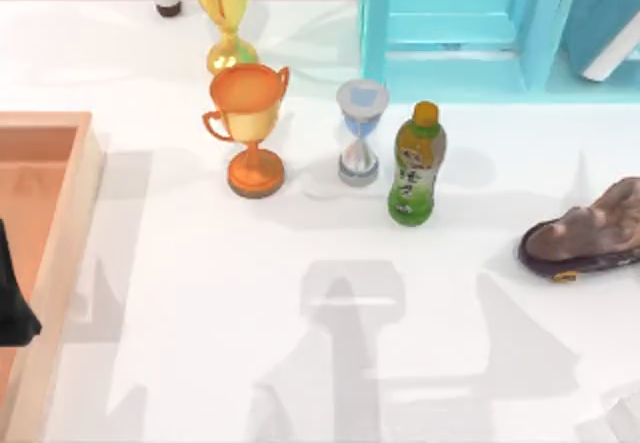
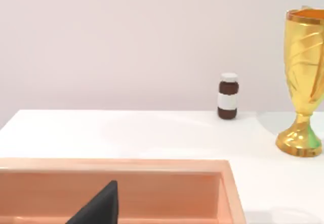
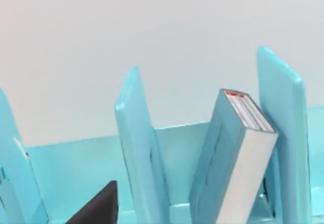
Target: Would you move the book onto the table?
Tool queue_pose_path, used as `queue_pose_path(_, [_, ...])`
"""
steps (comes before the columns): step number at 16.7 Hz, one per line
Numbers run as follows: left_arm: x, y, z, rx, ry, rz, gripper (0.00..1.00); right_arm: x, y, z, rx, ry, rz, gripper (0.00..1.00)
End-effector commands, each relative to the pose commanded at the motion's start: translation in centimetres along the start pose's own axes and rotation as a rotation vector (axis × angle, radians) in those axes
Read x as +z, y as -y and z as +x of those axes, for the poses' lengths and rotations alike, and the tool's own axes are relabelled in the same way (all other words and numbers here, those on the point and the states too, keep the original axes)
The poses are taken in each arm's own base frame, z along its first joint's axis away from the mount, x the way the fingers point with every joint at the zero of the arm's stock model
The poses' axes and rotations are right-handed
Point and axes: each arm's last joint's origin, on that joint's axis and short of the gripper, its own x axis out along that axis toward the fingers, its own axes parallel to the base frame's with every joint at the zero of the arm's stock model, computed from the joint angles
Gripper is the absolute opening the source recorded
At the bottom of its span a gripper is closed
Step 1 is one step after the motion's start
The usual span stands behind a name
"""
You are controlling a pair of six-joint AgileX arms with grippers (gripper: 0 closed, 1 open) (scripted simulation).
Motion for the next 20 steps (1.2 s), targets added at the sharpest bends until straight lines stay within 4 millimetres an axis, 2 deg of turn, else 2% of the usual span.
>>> queue_pose_path(2, [0.0,0.0,0.0,0.000,0.000,0.000,1.00,-0.9,0.3,3.9,0.004,-0.025,0.039,1.00])
queue_pose_path(4, [0.0,0.0,0.0,0.000,0.000,0.000,1.00,-3.0,0.8,7.6,0.006,-0.051,0.079,1.00])
queue_pose_path(7, [0.0,0.0,0.0,0.000,0.000,0.000,1.00,-7.4,1.8,12.2,0.007,-0.082,0.134,1.00])
queue_pose_path(9, [0.0,0.0,0.0,0.000,0.000,0.000,1.00,-10.5,2.6,14.2,0.005,-0.090,0.167,1.00])
queue_pose_path(12, [0.0,0.0,0.0,0.000,0.000,0.000,1.00,-14.1,3.8,15.7,0.001,-0.084,0.203,1.00])
queue_pose_path(14, [0.0,0.0,0.0,0.000,0.000,0.000,1.00,-15.6,4.3,16.1,-0.002,-0.078,0.218,1.00])
queue_pose_path(16, [0.0,0.0,0.0,0.000,0.000,0.000,1.00,-16.3,4.6,16.2,-0.005,-0.075,0.225,1.00])
queue_pose_path(20, [0.0,0.0,0.0,0.000,0.000,0.000,1.00,-16.3,4.7,16.2,-0.005,-0.075,0.225,1.00])
